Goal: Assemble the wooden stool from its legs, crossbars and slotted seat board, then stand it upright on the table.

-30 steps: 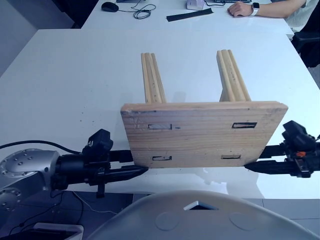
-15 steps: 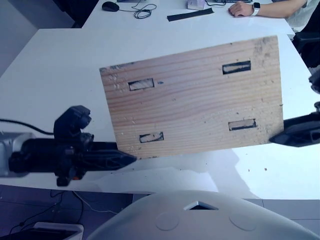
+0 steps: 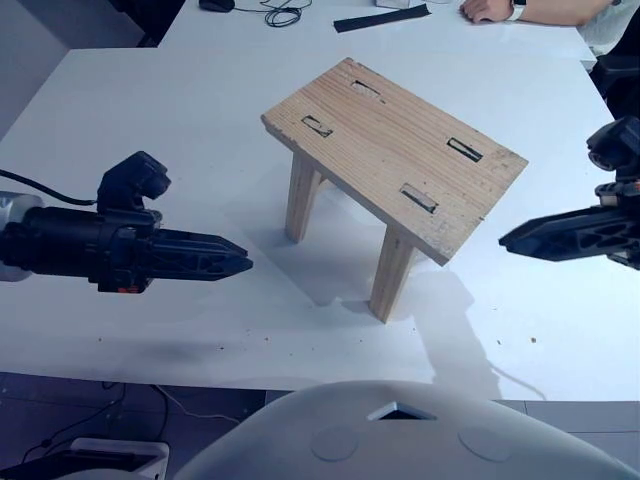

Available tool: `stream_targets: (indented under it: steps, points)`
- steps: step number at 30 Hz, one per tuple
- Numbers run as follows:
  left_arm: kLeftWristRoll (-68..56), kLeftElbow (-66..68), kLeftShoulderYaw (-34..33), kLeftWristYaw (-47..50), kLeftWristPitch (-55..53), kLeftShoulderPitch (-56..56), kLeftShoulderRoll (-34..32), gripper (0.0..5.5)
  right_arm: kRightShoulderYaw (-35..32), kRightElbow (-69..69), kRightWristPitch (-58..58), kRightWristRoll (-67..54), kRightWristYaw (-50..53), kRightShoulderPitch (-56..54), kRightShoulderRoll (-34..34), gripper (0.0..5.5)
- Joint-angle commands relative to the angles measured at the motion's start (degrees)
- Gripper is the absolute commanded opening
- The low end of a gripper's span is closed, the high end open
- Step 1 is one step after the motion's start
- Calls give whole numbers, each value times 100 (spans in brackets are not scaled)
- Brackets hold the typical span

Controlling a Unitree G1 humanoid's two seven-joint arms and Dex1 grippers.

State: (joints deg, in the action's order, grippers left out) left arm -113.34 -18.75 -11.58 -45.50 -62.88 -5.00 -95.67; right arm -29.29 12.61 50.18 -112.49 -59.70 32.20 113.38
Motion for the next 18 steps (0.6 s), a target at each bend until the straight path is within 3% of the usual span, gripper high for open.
stream_targets:
  steps: [1,4,6,10,13,18]
  points:
    - [35,-774,-183,995,438,-265,733,283,478,387,-823,-41,893,-391,-458,160]
    - [911,-1365,-813,2500,986,-1666,2097,283,1318,631,-1353,1692,1682,-737,-1859,160]
    - [2608,-1567,-694,2906,1604,-2412,2983,283,1844,590,-1828,3121,2165,-790,-2640,160]
    - [4844,-1298,62,3105,2707,-2928,4083,283,2695,376,-2292,4818,2702,-1489,-3938,160]
    - [6382,-368,631,3652,3693,-2182,4970,283,3470,-263,-2819,6272,3648,-2495,-5417,160]
    - [8339,1572,1349,4167,5139,-422,6300,283,3761,-1666,-4255,7945,5107,-3341,-7724,160]
